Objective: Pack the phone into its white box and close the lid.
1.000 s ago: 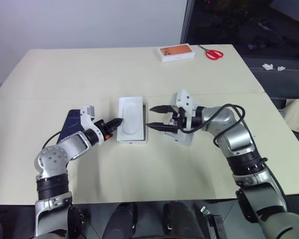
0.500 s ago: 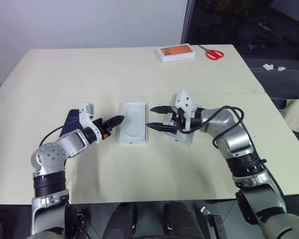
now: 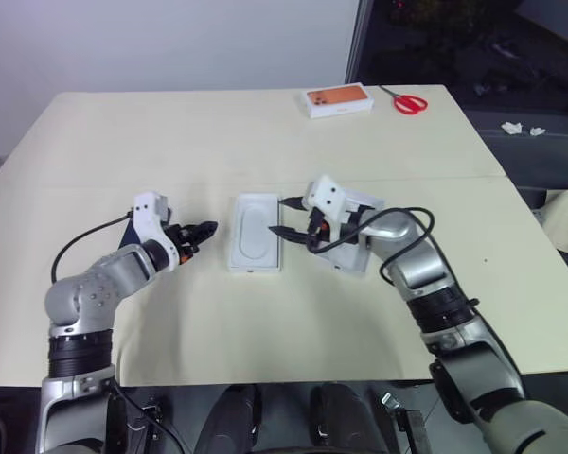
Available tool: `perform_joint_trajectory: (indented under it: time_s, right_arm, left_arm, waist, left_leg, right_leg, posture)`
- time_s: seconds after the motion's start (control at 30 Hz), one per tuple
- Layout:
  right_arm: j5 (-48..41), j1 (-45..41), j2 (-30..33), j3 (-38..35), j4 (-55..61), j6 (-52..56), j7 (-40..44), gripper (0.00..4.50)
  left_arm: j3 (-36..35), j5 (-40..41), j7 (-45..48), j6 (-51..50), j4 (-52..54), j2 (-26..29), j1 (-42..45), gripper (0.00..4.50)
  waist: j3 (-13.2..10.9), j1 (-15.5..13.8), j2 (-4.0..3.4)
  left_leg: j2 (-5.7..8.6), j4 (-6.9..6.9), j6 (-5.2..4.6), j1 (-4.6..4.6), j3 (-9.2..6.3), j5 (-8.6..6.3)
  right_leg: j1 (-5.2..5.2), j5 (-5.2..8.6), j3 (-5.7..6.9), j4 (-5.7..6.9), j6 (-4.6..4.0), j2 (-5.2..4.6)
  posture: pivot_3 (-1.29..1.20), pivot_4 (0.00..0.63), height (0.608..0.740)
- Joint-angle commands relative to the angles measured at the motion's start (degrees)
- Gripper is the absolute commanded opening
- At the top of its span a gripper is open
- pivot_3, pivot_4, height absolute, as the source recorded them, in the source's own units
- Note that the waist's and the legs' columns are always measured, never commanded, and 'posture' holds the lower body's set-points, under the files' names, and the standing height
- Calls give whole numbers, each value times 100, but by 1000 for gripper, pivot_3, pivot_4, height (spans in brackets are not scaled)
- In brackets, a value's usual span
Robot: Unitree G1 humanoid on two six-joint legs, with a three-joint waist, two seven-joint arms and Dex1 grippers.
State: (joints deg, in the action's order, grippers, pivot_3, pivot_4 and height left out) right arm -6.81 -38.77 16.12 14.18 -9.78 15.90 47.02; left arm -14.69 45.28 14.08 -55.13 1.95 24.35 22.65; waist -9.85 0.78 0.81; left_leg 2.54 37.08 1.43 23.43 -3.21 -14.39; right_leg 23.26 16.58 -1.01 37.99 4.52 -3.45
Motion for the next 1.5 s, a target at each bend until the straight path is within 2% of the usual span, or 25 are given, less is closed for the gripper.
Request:
perform_joint_trajectory:
  time_s: [0.03,0.13,0.17,0.23,0.37,0.57,0.77,1.0,1.13,1.27,1.37,1.5]
  right_arm:
    - [175,-162,-287,93,119,-122,-335,3075]
    - [444,-221,-534,340,-113,-312,-502,3075]
    - [494,-256,-625,385,-219,-318,-552,2812]
    - [597,-345,-765,449,-424,-318,-642,2147]
    - [1089,-488,-922,809,-863,-629,-834,36]
    - [2132,-715,-683,1533,-1680,-1259,-963,11]
    - [2001,-823,-541,1263,-1415,-857,-600,11]
    - [1994,-627,-429,1301,-841,-461,-186,11]
    - [1666,-541,-581,1096,-506,-255,-95,11]
    - [984,-601,-800,410,-212,79,-184,11]
    - [752,-752,-663,-124,-377,136,-427,11]
    - [483,-727,-515,-430,-377,240,-409,11]
  left_arm:
    - [-115,-117,86,179,-3,-2,53,2450]
    - [-72,-183,183,193,-16,3,38,2450]
    - [-44,-194,242,191,-4,13,34,2494]
    - [-70,-179,253,142,26,-13,50,2511]
    - [-173,-201,199,130,14,-69,37,2511]
    - [-126,-255,228,114,157,-91,-78,2511]
    - [-146,-276,210,144,224,-109,-153,2511]
    - [-182,-312,234,158,191,-105,-166,2511]
    - [-150,-380,273,187,173,-91,-141,2511]
    - [-119,-457,293,243,180,-78,-119,2511]
    - [-144,-524,331,306,126,-38,-85,2511]
    - [-168,-668,407,434,39,74,-116,2511]
  waist:
    - [0,13,0]
    - [0,23,0]
    - [0,25,0]
    - [0,21,0]
    - [0,15,0]
    - [0,26,0]
    - [0,24,0]
    - [0,34,0]
    - [0,25,0]
    - [0,26,0]
    - [0,6,0]
    - [0,3,0]
  left_leg:
    - [0,0,0,0,0,0]
    - [-1,-2,0,0,0,0]
    - [-1,-2,0,0,0,0]
    - [-1,-2,0,0,0,0]
    - [-1,-1,1,0,0,1]
    - [0,-2,4,0,0,3]
    - [0,-2,5,0,-1,3]
    - [-1,-4,2,0,-2,1]
    - [-1,-3,2,0,-2,1]
    - [-2,-4,0,0,-3,0]
    - [-1,-3,0,0,-4,0]
    - [3,-3,-7,0,-3,-4]
  right_leg:
    - [1,0,0,0,0,0]
    - [4,0,0,2,0,2]
    - [5,0,-1,2,0,2]
    - [5,0,0,2,0,3]
    - [5,0,0,2,0,2]
    - [5,0,0,2,0,2]
    - [4,0,0,3,0,3]
    - [5,0,0,3,0,4]
    - [5,0,0,2,0,4]
    - [6,0,0,3,0,4]
    - [4,0,1,3,0,3]
    - [1,0,2,0,0,0]
  posture:
    - [0,150,740]
    - [0,150,740]
    - [0,150,740]
    - [0,150,740]
    - [0,150,740]
    - [0,150,740]
    - [0,150,740]
    - [0,150,740]
    - [0,150,740]
    - [0,150,740]
    - [0,150,740]
    - [0,150,740]
